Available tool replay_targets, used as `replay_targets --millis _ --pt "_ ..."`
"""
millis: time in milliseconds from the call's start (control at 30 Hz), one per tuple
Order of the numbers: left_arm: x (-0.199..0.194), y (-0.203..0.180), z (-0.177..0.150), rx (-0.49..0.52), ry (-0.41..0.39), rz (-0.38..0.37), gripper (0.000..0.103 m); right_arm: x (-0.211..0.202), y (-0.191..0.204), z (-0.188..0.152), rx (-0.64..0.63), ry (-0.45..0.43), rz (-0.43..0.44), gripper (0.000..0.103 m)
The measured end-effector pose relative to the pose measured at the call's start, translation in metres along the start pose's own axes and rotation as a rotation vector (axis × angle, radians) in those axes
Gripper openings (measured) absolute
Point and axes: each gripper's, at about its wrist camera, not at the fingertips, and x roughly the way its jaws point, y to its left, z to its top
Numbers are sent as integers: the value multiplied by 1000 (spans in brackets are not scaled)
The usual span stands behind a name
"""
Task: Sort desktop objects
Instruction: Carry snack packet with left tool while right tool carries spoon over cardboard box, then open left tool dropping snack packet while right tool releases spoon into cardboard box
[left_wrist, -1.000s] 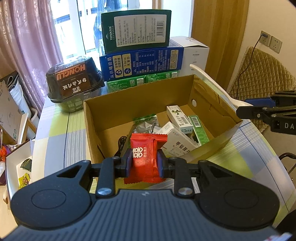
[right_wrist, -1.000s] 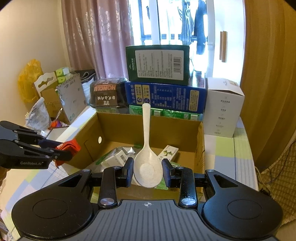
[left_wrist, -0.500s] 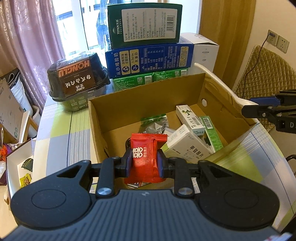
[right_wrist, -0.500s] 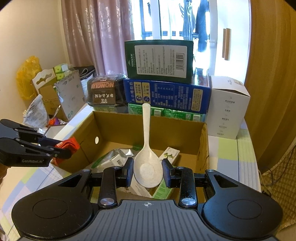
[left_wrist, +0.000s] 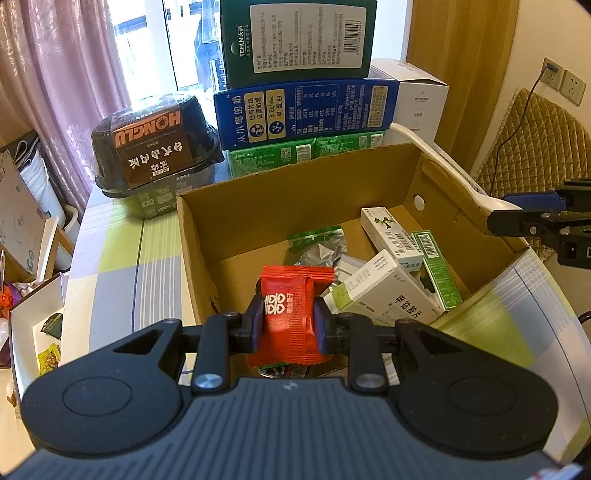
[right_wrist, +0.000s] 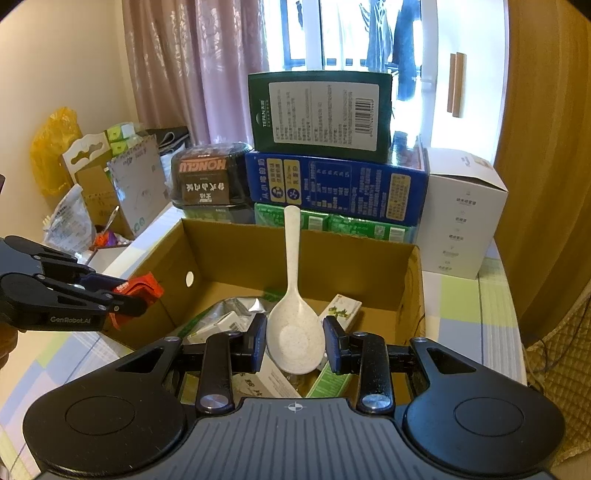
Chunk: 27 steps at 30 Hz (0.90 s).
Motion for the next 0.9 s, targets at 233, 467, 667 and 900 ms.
replay_targets --millis 233,467,667,900 --pt "9 3 1 -6 3 -3 22 4 0 1 -2 3 0 30" --pt "18 5 3 -11 5 -7 22 9 0 2 -5 6 1 30" --pt "24 5 3 -13 -2 6 38 17 0 2 -4 12 3 30" --pt "23 9 -4 -18 -7 7 40 22 -2 1 3 19 5 30"
